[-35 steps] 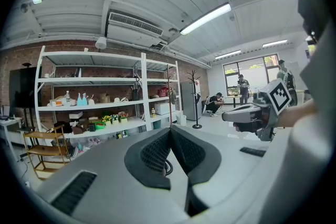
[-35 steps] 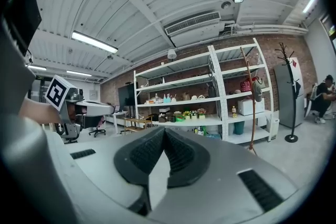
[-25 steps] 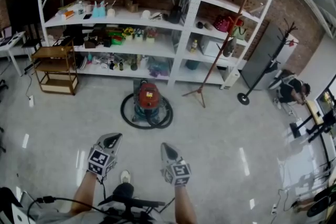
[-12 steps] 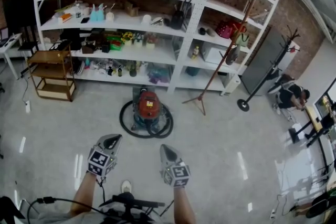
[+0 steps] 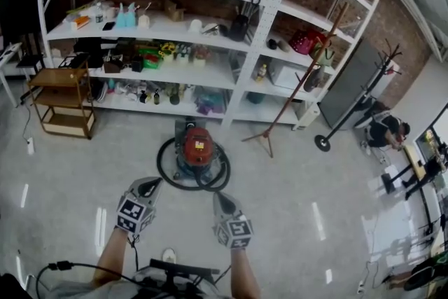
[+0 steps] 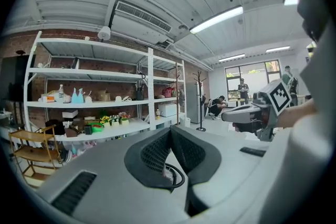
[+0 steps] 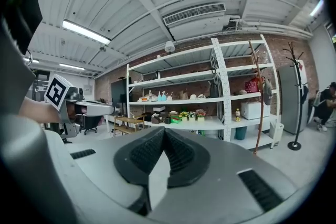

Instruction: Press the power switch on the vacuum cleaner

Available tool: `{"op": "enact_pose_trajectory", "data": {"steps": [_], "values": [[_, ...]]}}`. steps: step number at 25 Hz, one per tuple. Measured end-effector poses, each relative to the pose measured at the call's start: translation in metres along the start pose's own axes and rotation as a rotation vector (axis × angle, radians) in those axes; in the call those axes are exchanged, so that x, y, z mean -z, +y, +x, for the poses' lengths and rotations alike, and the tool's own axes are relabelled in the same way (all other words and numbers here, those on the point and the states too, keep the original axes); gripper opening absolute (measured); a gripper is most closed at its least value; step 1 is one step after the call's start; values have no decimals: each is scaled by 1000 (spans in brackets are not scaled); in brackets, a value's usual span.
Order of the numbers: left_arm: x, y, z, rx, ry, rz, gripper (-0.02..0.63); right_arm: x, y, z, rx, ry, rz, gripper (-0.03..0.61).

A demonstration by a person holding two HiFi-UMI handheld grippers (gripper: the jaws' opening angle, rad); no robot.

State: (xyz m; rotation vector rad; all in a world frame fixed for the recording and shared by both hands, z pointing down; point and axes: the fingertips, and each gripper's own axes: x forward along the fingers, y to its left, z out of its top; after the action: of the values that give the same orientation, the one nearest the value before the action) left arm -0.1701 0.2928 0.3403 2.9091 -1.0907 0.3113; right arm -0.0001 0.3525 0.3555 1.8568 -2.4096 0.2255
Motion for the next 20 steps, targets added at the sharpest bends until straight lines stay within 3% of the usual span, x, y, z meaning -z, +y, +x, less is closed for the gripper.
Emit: {"op": "enact_pose_trajectory", "data": {"steps": [20], "values": [[3, 64, 64, 5, 11, -16, 6, -2, -30, 85, 9, 23, -3, 12]]}}
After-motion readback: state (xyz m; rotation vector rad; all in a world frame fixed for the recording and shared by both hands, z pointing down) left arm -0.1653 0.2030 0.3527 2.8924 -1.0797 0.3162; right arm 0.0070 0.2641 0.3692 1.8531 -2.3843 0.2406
